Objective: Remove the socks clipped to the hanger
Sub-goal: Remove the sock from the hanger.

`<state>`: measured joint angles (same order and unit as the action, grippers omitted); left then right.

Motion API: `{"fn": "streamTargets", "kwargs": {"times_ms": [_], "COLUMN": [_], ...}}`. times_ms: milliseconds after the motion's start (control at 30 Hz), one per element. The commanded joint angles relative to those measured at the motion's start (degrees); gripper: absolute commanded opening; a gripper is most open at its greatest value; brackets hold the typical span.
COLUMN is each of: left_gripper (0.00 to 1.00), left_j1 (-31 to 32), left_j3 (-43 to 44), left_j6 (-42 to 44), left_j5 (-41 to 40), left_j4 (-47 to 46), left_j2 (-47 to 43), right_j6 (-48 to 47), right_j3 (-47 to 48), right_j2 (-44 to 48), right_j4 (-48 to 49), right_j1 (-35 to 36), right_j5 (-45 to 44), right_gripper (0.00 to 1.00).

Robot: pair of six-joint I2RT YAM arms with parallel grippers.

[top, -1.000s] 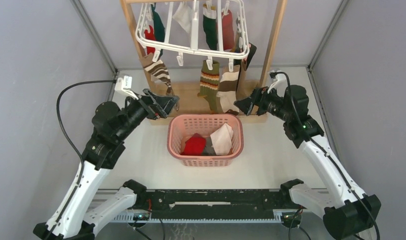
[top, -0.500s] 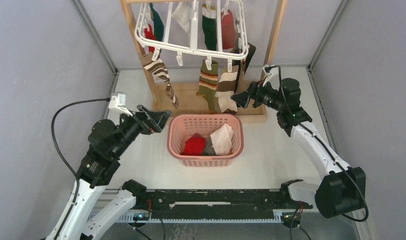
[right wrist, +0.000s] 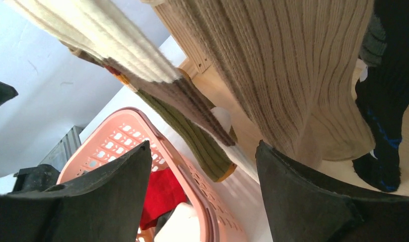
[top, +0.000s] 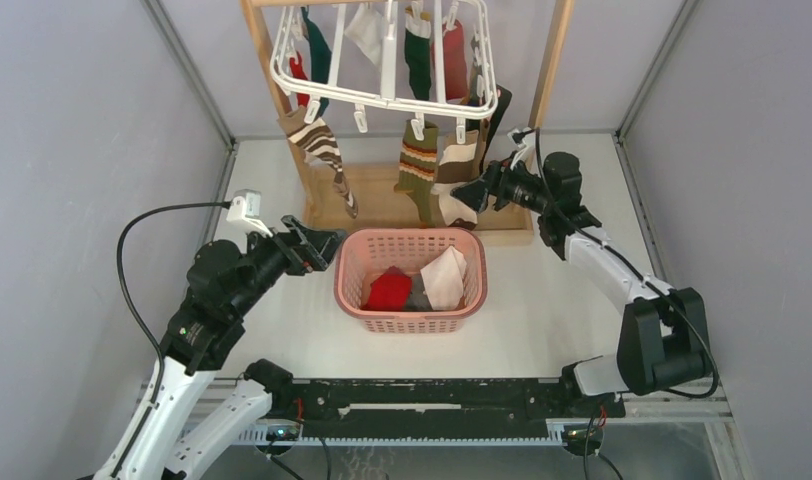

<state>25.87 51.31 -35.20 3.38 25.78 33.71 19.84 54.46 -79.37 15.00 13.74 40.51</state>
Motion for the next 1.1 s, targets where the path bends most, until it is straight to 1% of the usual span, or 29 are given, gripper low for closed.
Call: {"fn": "streamTargets", "kwargs": {"times_ms": [0,100,300,500,567,767,800,833,933,967,1067], "left_gripper": [1.0,1.0,1.0,1.0,1.0,1.0,1.0,1.0,1.0,1.0,1.0], "left_j1": [0.1,0.2,0.4,0.8,0.9,0.9,0.9,0.9,1.0,1.0,1.0], "left_j3": [0.4,0.4,0.6,0.8,0.8,1.0,1.1,1.1,1.0,1.0,1.3], "left_j6": [-0.6,-0.5,-0.4,-0.3,-0.3,-0.2,-0.1,-0.1,0.0,0.0,0.0], "left_j5": [1.2,1.4,2.0,2.1,2.1,2.4,2.5,2.5,2.6,2.7,3.2], "left_j4": [-2.0,-2.0,-2.5,-2.8,-2.8,-2.7,-2.8,-2.7,-2.7,-2.7,-3.0], "left_j2": [0.2,0.2,0.9,1.3,1.2,0.9,0.9,0.9,0.9,0.9,1.2], "right_j6": [-0.3,-0.2,-0.8,-0.6,-0.8,-1.4,-1.4,-1.3,-1.0,-1.0,-1.6], "right_j3": [0.6,1.1,2.2,3.9,4.8,7.1,7.1,7.1,7.1,7.0,7.1], "right_j2": [-1.9,-3.7,-4.8,-7.3,-8.3,-10.1,-10.1,-10.1,-9.8,-9.6,-8.1], "right_j4": [8.2,9.9,9.2,8.7,7.9,5.7,5.8,5.8,5.4,4.9,2.7], "right_j1": [0.9,1.0,0.3,1.1,1.7,2.5,2.5,2.5,2.5,2.5,2.6], "right_j5": [0.1,0.2,2.5,7.4,7.9,9.4,9.6,9.9,10.2,10.1,9.8], "right_gripper": [0.83,0.84,0.81,0.65,0.64,0.55,0.52,0.46,0.16,0.09,0.05]}}
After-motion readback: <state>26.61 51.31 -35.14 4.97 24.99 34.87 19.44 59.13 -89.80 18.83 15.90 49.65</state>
